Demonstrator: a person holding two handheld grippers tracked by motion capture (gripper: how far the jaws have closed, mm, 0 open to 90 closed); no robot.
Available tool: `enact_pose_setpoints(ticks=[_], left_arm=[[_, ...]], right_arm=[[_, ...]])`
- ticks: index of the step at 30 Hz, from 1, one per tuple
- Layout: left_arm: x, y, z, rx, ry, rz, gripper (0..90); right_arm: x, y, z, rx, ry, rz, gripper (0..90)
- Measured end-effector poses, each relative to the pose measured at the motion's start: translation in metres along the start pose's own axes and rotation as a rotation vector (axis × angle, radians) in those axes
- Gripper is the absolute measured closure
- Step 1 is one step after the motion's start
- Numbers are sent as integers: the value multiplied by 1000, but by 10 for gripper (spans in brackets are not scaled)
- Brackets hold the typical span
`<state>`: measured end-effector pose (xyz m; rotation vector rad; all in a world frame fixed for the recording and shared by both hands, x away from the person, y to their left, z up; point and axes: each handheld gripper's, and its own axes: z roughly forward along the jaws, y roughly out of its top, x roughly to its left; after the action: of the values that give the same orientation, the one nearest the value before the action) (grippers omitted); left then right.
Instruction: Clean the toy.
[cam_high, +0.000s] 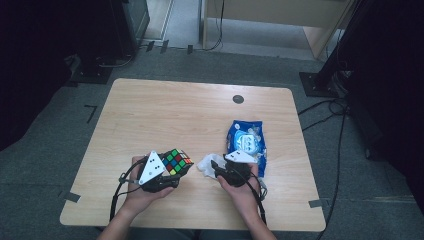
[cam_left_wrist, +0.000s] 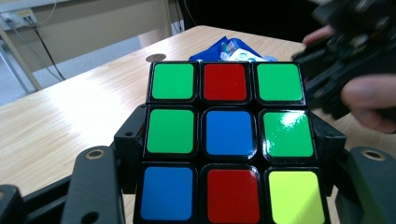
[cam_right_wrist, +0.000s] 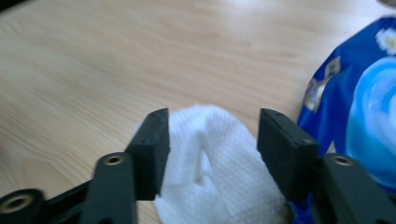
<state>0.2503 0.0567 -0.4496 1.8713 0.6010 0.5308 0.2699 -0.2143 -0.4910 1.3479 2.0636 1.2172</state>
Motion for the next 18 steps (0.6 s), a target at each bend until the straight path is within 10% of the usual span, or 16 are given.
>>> enact_pose_setpoints(ticks=[4,11,18], left_arm=[[0,-1,1,6,1,-2,340],[-3,-3,5,17,2,6,340],[-18,-4,13,25,-18,38,340]], right_arm=[[2,11,-13,-63,55,64,371],[15,27,-31,-135,299,259,263],[34,32,-30,-103,448,377,156]])
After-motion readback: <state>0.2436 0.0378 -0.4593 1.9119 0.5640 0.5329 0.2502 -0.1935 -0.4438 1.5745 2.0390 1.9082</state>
